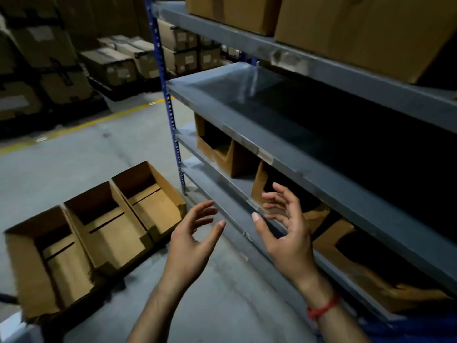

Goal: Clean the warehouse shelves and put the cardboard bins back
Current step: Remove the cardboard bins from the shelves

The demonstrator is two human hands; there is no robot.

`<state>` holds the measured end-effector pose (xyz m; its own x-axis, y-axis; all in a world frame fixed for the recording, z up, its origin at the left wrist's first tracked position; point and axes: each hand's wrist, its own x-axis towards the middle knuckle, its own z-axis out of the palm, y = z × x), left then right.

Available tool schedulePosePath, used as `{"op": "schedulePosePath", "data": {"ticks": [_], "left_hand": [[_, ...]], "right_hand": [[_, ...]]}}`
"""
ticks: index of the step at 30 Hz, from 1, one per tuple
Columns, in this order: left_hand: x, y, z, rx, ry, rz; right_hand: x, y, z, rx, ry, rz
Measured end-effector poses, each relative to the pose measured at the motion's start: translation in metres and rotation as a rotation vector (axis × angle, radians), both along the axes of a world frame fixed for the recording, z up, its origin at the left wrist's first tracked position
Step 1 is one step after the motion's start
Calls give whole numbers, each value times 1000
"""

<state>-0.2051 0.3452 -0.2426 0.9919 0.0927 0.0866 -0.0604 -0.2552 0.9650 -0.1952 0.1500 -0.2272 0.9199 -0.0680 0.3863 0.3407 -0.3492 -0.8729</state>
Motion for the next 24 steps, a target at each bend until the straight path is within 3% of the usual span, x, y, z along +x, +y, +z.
{"op": "schedulePosePath", "data": {"ticks": [15, 24], "left_hand": [[-9, 153, -50, -41, 218, 375], [28, 238, -90, -44, 359, 571]], "right_hand": [[64, 158, -46, -33, 245, 292], [141, 250, -87, -27, 410, 471]]}}
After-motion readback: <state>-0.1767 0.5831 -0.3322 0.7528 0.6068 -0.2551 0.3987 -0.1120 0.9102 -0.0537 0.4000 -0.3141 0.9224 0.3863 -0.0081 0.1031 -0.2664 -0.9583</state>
